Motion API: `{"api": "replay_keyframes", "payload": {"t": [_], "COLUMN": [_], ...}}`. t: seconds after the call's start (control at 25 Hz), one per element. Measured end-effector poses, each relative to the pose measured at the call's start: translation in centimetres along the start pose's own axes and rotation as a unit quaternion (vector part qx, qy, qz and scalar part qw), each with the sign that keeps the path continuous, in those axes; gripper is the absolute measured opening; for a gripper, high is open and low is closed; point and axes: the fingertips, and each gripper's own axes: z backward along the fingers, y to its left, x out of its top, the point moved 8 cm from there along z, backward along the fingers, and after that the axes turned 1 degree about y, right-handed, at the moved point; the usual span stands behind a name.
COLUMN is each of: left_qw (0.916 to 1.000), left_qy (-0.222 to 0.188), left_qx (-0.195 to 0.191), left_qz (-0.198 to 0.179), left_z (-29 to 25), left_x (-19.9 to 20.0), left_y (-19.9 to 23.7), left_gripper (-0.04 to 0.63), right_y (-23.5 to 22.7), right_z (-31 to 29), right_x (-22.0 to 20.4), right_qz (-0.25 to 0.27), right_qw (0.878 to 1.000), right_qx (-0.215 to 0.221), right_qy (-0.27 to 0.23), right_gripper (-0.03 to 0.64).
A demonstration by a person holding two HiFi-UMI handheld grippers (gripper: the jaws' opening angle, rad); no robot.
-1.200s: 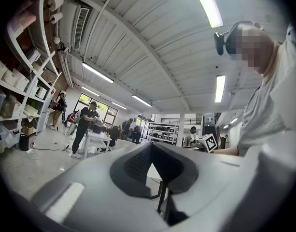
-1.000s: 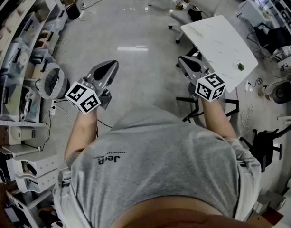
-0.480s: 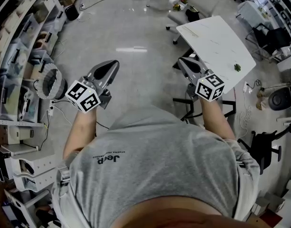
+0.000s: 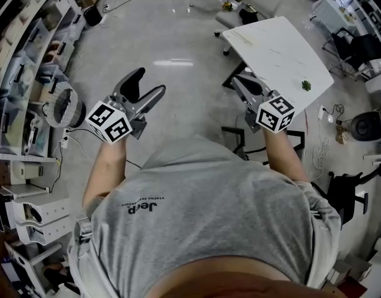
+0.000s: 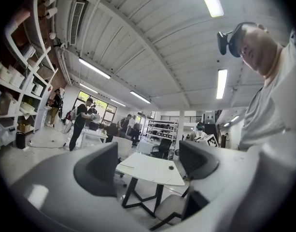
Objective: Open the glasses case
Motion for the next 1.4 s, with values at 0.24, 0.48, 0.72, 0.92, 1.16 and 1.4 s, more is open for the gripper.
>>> {"api": "replay_keyframes", "payload": {"t": [0.24, 0.48, 0.72, 0.92, 1.16, 1.4], "left_qw": [0.9998, 0.9998, 0.9997, 0.9993, 0.9968, 0.9941], "left_qy": [-0.002, 0.005, 0.013, 0.009, 0.006, 0.009], "left_qx": [0.020, 0.021, 0.007, -0.027, -0.077, -0.107], "left_qz": [0.000, 0.003, 0.018, 0.024, 0.016, 0.013], "left_z": [-1.6, -2.4, -3.7, -5.9, -9.7, -12.2], "left_x": [-0.2, -0.4, -1.2, -1.0, 1.5, 5.9], "left_y": [-0.6, -0.1, 3.9, 11.0, 22.1, 33.2], "left_gripper": [0.440, 0.440, 0.440, 0.440, 0.439, 0.439], "right_y": [-1.6, -2.8, -3.9, -5.7, -8.2, -10.6], "right_z": [1.5, 1.1, -2.1, -7.3, -16.4, -26.4], "right_x": [-0.2, -0.3, -0.5, 0.3, 3.1, 7.2], "right_qz": [-0.002, -0.007, -0.009, 0.002, 0.011, 0.017], "right_qw": [1.000, 1.000, 1.000, 0.999, 0.997, 0.995], "right_qx": [0.008, 0.005, -0.005, -0.033, -0.076, -0.101], "right_qy": [-0.009, -0.013, -0.005, -0.002, -0.012, -0.023], "right_gripper": [0.003, 0.003, 0.003, 0.003, 0.003, 0.005]}}
